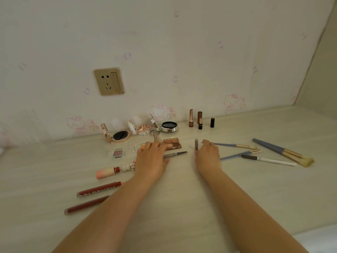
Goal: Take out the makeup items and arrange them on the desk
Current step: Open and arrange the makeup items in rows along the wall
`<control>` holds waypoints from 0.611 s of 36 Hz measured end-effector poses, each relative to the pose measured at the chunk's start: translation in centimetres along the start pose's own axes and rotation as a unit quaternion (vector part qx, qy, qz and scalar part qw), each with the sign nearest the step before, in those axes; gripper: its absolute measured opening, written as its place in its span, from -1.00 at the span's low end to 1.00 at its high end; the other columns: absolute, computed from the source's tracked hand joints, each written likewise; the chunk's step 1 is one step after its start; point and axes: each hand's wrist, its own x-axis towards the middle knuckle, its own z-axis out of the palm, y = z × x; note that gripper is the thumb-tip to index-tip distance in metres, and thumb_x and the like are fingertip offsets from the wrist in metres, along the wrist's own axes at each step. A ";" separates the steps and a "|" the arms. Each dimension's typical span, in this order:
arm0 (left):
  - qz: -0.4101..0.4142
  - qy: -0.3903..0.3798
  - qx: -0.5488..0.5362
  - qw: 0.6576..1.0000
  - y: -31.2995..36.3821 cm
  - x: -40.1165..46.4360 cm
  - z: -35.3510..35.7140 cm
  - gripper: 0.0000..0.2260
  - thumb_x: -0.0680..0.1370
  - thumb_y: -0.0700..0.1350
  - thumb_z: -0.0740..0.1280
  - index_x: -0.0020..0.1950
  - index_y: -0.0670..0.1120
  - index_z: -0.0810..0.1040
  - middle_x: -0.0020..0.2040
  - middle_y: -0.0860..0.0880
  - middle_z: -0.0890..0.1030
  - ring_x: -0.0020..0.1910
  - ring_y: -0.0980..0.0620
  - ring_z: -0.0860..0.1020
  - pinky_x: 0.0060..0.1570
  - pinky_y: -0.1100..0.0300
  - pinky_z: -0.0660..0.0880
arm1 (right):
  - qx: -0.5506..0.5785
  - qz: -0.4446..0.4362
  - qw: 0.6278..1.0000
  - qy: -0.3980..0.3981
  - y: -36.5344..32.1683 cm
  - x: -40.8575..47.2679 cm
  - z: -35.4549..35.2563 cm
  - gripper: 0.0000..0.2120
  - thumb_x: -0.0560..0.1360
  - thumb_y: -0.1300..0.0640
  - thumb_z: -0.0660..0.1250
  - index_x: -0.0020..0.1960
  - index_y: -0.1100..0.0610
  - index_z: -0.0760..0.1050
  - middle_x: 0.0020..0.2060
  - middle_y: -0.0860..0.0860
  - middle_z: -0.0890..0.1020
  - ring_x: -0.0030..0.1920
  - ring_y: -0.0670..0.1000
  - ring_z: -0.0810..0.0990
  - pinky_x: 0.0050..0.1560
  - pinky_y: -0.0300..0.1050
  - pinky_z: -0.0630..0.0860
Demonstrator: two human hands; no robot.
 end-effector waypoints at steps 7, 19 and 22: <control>0.068 0.136 -0.062 0.987 4.0 -0.5 -0.6 -0.73 0.43 -0.08 0.41 0.12 -0.03 0.55 0.04 0.00 0.56 0.04 -0.09 0.50 -0.11 0.04 0.44 | 0.104 -0.034 0.983 0.147 3.0 -2.5 -4.1 -0.72 0.59 0.22 0.15 0.29 0.15 0.34 0.21 0.06 0.44 0.23 0.04 0.40 0.18 -0.15 0.38; 0.197 0.017 -0.103 0.975 18.2 0.9 0.3 -0.70 0.61 -0.02 0.16 0.34 0.06 0.41 0.28 0.09 0.43 0.30 0.02 0.29 0.15 0.12 0.29 | -0.162 0.008 0.975 0.150 17.1 -3.7 -10.7 -0.74 0.58 0.06 0.18 0.18 0.06 0.55 0.12 0.07 0.50 0.14 0.15 0.36 0.10 -0.04 0.29; 0.190 -0.011 -0.100 0.977 20.3 1.2 0.9 -0.72 0.62 0.00 0.13 0.29 0.06 0.46 0.27 0.07 0.45 0.29 0.00 0.30 0.14 0.09 0.29 | -0.167 0.012 0.977 0.133 18.0 -3.7 -11.0 -0.73 0.57 -0.01 0.17 0.17 0.01 0.56 0.12 0.04 0.49 0.16 0.12 0.34 0.10 -0.07 0.29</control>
